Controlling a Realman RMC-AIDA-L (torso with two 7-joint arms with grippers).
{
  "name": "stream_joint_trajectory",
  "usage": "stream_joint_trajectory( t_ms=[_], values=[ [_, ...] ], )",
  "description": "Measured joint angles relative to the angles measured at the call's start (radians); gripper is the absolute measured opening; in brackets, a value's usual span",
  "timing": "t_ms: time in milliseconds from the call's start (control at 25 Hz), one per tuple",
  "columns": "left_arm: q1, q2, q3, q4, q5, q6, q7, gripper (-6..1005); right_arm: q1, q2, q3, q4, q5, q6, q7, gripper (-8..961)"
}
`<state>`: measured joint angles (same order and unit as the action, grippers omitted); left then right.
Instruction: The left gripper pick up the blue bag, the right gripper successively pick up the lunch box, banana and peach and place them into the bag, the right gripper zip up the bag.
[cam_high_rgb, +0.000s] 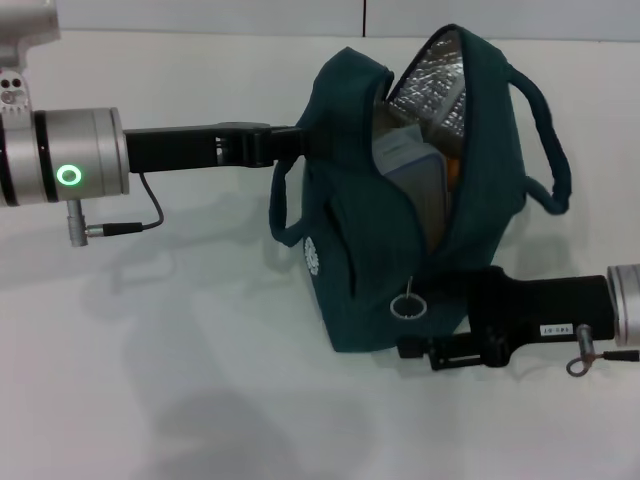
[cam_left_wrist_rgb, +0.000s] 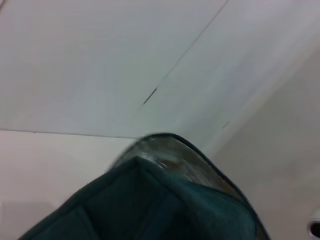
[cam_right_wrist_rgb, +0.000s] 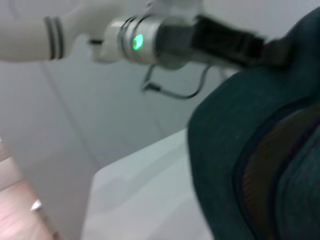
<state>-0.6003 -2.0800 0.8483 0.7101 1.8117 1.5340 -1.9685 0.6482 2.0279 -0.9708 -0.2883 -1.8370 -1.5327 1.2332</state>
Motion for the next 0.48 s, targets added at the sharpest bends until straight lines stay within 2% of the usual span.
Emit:
stream_joint_trajectory(
  t_ms=[480],
  values=[
    [-0.021, 0.0, 0.0, 0.0, 0.0, 0.002, 0.0, 54, -0.009, 0.0, -0.024, 0.006, 0.022, 0.051, -0.009, 747]
  ],
)
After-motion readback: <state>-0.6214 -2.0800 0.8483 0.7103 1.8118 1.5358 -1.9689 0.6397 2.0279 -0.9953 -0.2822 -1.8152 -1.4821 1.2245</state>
